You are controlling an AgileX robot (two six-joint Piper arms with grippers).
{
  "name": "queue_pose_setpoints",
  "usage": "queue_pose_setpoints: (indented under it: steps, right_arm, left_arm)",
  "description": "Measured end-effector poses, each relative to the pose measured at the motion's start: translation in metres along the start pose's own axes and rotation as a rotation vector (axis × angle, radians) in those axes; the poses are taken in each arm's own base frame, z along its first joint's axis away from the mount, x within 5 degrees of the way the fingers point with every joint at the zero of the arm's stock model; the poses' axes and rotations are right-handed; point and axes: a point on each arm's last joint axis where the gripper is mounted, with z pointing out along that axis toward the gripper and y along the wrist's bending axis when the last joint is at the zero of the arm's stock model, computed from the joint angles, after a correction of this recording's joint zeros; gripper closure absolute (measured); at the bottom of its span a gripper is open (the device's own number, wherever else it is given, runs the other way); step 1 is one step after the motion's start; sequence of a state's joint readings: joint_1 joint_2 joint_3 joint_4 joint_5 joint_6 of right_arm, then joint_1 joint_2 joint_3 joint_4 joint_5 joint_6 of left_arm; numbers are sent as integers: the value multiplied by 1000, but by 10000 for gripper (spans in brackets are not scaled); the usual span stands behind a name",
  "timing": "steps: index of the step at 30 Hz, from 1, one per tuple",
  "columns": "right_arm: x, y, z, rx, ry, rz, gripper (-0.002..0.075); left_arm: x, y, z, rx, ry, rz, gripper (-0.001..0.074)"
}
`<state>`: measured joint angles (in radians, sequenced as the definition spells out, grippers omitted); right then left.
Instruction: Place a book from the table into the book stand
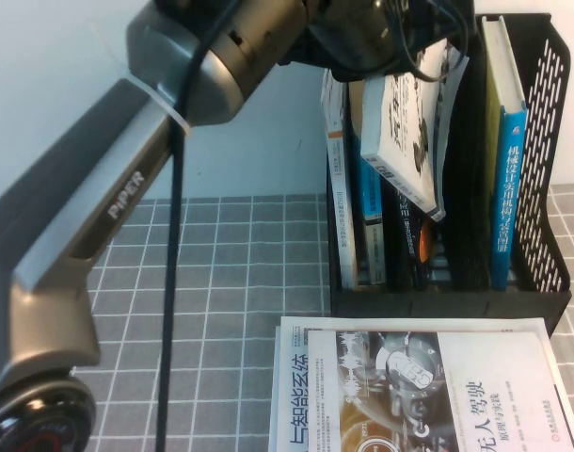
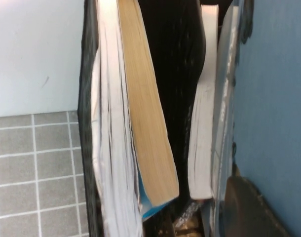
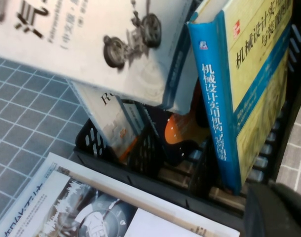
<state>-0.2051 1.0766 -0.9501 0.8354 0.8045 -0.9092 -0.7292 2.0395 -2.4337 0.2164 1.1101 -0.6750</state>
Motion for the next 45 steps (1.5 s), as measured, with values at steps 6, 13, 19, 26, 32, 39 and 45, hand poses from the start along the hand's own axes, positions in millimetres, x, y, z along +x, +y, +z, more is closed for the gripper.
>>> queue_pose_setpoints:
  steps: [6, 13, 19, 26, 32, 39, 45]
  right_arm:
    - [0, 0, 0, -1, -1, 1, 728]
    - [1, 1, 0, -12, 8, -1, 728]
    - [7, 8, 0, -88, 64, -43, 728]
    - [35, 21, 14, -271, 86, -17, 728]
    - [65, 41, 44, -411, 95, -6, 728]
    - [66, 65, 104, -481, 42, -35, 728]
    - [53, 64, 169, -442, 3, -62, 728]
  left_arm:
    - [14, -3, 34, 2, 59, -8, 622]
    - [32, -8, 60, 57, 167, 7, 622]
    - [27, -13, 61, 115, 112, 54, 456]
    - [21, -15, 62, 141, 34, 151, 214]
    - [10, -11, 43, 86, 0, 275, 498]
    - [-25, 0, -48, 30, -136, 341, 720]
    - [-33, 15, -118, 1, -148, 366, 733]
